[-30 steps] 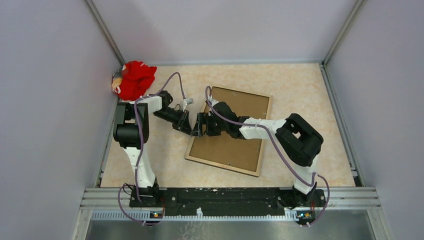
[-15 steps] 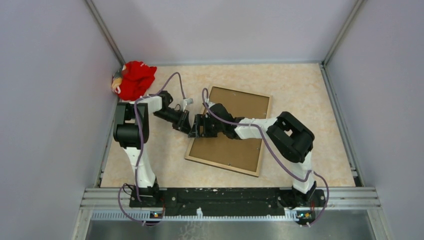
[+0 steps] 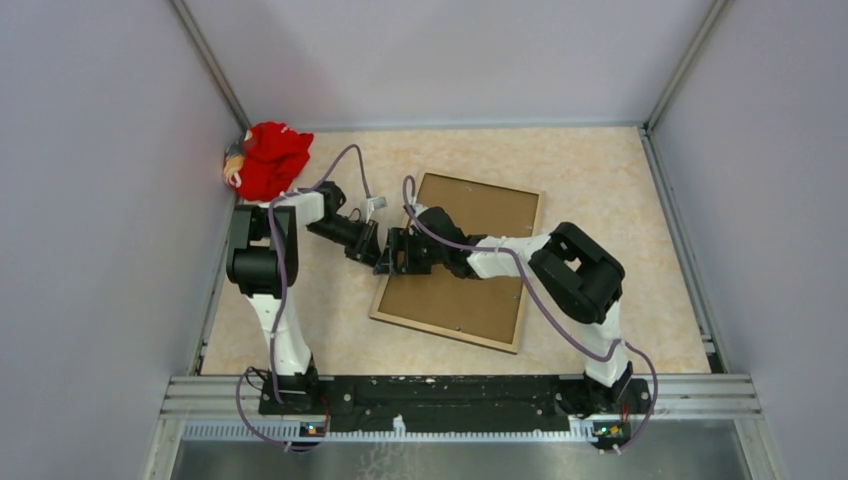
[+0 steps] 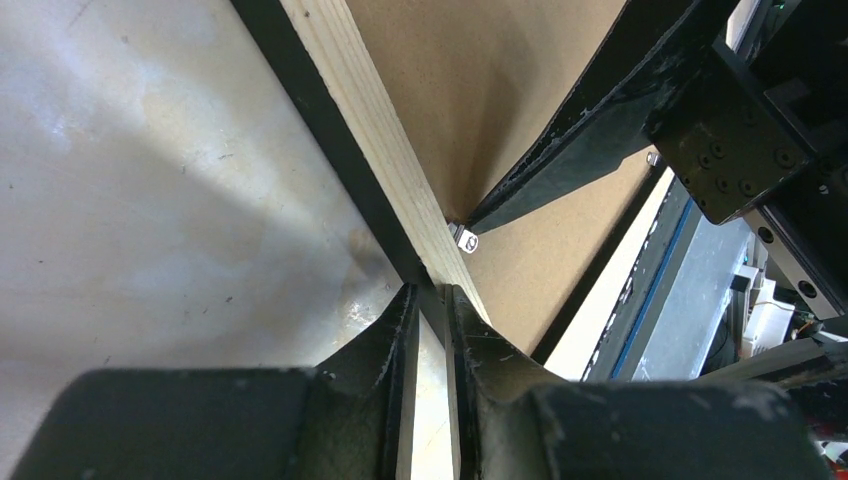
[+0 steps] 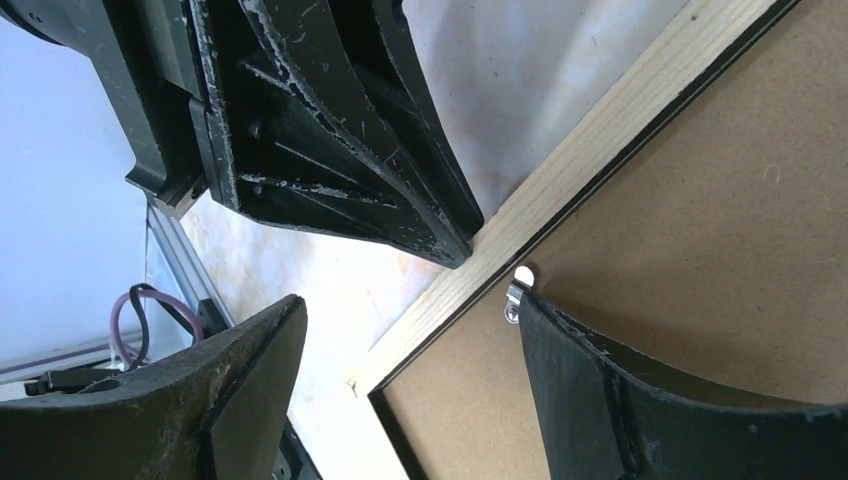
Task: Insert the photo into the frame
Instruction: Install the photo frame at the center of the board.
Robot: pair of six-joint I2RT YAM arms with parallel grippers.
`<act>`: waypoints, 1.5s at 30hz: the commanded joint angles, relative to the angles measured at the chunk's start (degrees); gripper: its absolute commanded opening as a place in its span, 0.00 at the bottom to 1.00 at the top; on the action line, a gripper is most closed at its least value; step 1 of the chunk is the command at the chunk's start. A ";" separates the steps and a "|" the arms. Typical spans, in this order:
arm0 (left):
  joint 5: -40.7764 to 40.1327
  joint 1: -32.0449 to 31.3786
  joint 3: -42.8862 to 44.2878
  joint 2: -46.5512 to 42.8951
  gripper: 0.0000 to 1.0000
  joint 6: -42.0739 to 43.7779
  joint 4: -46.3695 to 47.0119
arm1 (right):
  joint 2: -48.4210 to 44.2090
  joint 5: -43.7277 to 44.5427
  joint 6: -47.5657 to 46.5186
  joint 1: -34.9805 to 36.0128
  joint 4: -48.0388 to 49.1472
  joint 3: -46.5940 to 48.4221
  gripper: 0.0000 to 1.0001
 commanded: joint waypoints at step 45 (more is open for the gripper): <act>3.72 -2.80 26.27 16.71 0.38 -9.97 1.64 | 7.96 -3.81 -6.38 -17.09 -5.88 16.67 0.84</act>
